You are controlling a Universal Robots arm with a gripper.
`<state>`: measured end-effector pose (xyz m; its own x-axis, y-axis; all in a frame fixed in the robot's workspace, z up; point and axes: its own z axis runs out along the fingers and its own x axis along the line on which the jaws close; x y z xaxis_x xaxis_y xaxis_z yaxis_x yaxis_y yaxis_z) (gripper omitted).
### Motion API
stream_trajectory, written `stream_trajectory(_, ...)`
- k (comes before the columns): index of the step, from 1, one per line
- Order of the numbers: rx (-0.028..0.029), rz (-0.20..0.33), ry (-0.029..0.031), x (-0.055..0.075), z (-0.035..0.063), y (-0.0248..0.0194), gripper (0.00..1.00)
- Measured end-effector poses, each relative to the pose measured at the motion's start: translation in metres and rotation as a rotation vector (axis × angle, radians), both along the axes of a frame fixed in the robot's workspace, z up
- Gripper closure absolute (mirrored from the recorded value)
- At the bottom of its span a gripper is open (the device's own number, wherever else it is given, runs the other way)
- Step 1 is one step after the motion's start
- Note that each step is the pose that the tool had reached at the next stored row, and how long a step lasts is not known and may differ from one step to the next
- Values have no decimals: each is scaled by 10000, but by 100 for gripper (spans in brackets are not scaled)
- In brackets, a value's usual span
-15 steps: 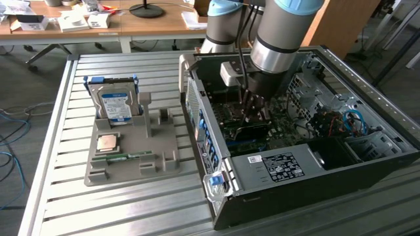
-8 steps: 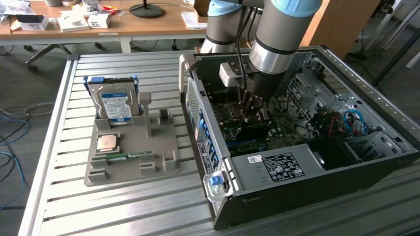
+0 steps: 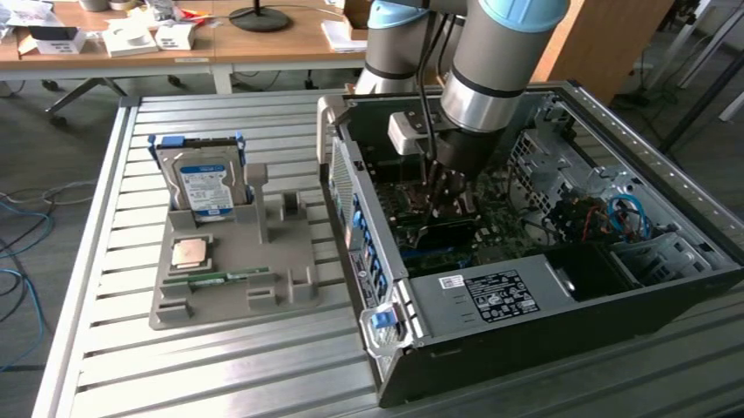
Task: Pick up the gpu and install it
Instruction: 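Press down on the gpu until it lock into place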
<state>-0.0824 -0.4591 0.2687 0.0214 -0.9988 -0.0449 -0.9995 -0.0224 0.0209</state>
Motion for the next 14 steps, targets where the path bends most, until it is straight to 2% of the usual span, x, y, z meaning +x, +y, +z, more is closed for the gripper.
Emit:
stream_trajectory(8,10,-1,-2,0,-14,6,89)
stream_trajectory(14,10,2,-1,-1,-14,35,89)
